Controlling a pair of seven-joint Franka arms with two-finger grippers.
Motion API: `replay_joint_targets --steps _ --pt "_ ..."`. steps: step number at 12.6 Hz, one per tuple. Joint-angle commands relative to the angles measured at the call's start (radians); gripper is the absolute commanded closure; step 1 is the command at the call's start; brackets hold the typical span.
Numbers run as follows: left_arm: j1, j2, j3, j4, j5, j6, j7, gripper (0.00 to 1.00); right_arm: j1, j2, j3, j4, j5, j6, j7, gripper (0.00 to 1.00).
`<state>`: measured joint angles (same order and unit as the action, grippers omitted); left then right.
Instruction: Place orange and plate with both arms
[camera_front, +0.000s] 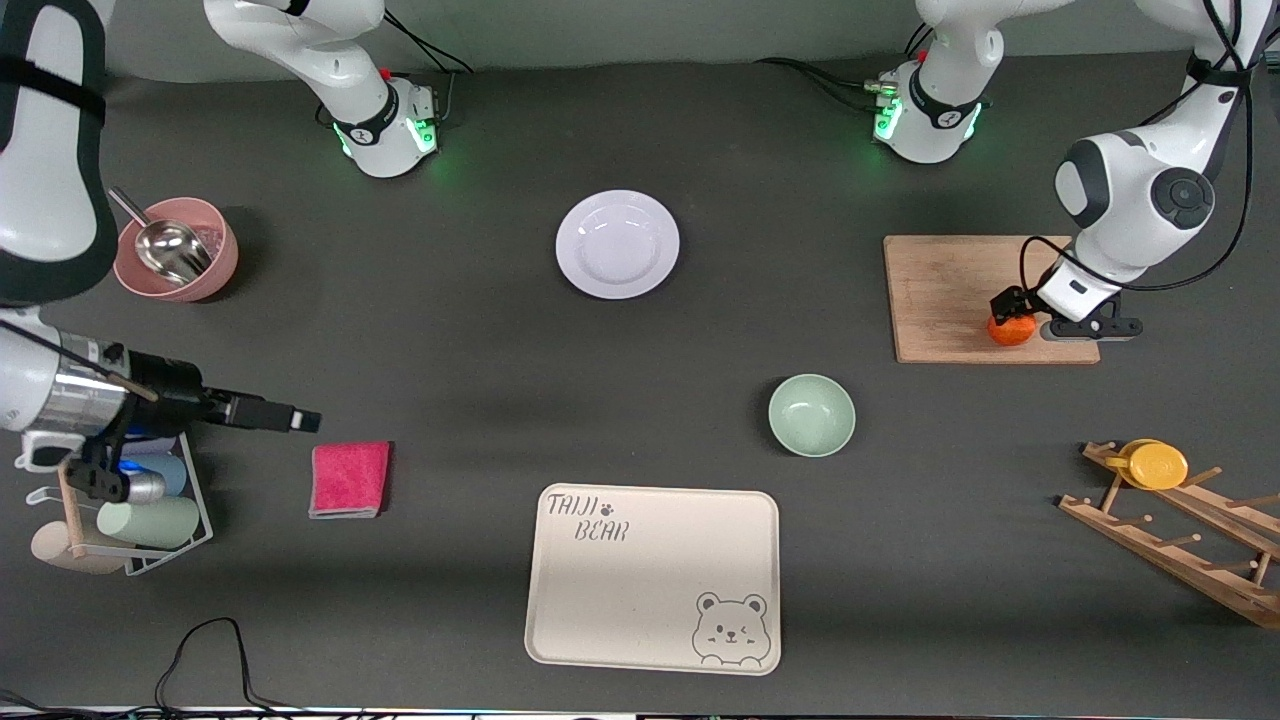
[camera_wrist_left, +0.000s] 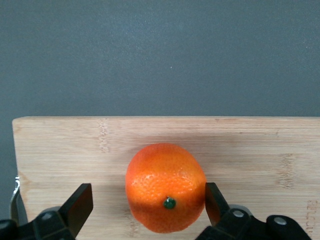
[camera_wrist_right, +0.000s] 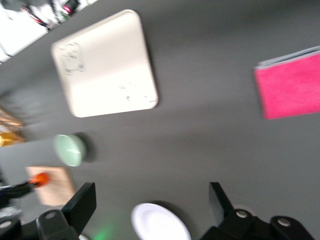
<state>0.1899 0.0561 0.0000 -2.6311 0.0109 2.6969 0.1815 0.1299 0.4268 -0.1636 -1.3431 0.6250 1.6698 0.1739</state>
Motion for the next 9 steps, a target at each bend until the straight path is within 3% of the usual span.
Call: replay_joint_targets --steps 1,5,6,9 --pt "-0.001 0.030 -0.006 -0.003 -0.012 0.029 -0.001 0.00 -0.041 0.113 -0.004 0.039 0.226 0.018 0.023 0.00" --pt "-0.023 0.054 -0.009 -0.004 -0.052 0.063 -0.001 0.00 -0.029 0.208 -0.001 0.030 0.413 0.036 0.030 0.00" --pt "-0.026 0.062 -0.009 -0.003 -0.060 0.073 -0.001 0.00 -0.021 0.213 0.001 -0.006 0.441 0.045 0.027 0.00" --pt "-0.035 0.074 -0.011 -0.004 -0.066 0.089 -0.001 0.08 -0.029 0.216 -0.001 -0.166 0.663 0.051 -0.043 0.00"
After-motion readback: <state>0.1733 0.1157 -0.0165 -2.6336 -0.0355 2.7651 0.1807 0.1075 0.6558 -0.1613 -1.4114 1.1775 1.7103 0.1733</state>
